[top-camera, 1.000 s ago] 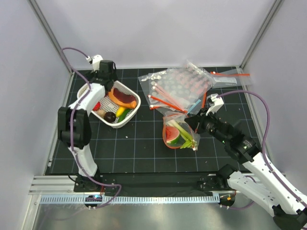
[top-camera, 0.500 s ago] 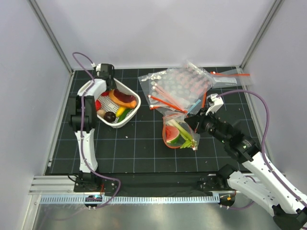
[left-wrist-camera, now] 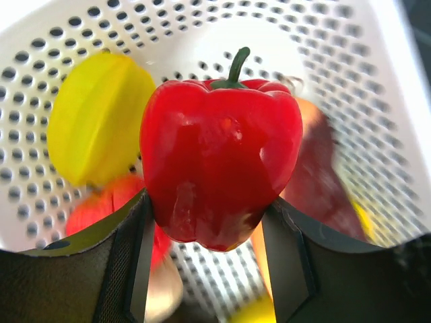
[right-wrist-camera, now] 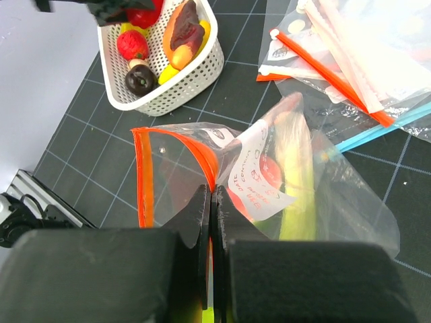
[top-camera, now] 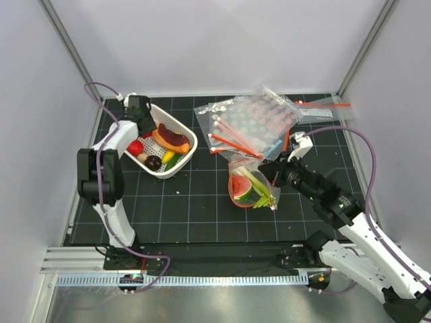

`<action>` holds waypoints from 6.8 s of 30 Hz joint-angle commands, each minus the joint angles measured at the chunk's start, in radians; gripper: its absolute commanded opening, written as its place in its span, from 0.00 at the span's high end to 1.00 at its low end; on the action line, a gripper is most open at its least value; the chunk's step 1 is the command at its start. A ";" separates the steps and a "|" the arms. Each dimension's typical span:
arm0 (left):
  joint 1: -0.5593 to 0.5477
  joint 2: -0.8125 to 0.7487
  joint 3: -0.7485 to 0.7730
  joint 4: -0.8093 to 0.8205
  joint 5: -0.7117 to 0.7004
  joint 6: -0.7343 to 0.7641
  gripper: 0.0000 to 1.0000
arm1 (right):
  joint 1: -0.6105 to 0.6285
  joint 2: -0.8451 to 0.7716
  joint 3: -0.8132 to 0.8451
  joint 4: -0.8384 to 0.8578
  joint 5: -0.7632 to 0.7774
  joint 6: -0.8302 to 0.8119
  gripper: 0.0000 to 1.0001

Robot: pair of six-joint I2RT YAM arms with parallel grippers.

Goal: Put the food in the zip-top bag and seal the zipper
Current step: Pick up the fake vegetable from the bin, then place the fake vegetable in the zipper food storage bag, then adjust the zipper on the food storage bag, then pick up the fake fruit from the bin.

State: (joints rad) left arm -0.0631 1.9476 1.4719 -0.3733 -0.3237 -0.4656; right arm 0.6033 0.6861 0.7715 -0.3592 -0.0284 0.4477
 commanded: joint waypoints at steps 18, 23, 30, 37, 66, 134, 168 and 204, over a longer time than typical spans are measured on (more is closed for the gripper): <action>-0.492 -0.864 -0.738 0.783 0.350 -0.415 0.66 | 0.004 0.001 -0.032 0.128 0.009 -0.017 0.99; -0.526 -0.990 -0.828 0.820 0.301 -0.266 0.66 | 0.004 -0.010 -0.040 0.140 -0.010 -0.015 0.99; -0.645 -0.972 -0.838 0.985 0.425 -0.214 0.70 | 0.004 -0.023 -0.054 0.160 -0.008 -0.020 0.99; -0.860 -0.843 -0.797 1.067 0.425 -0.015 0.71 | 0.003 -0.036 -0.063 0.158 0.021 -0.021 0.99; -0.968 -0.570 -0.532 0.640 0.212 0.116 0.11 | 0.004 -0.189 -0.123 0.204 0.182 0.054 0.99; -0.594 -0.796 -0.548 0.155 -0.614 -0.221 0.01 | 0.003 -0.214 -0.141 0.209 0.197 0.046 0.99; -0.233 -0.164 -0.217 -0.230 -0.466 -0.536 0.14 | 0.004 -0.198 -0.153 0.226 0.186 0.057 0.99; -0.271 -0.381 -0.429 -0.130 -0.439 -0.607 0.49 | 0.004 -0.174 -0.153 0.230 0.189 0.059 0.99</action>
State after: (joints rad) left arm -0.3008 1.7206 1.0683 -0.5140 -0.6662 -1.0271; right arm 0.6029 0.5068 0.6075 -0.2096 0.1471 0.5003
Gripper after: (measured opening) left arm 0.635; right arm 0.037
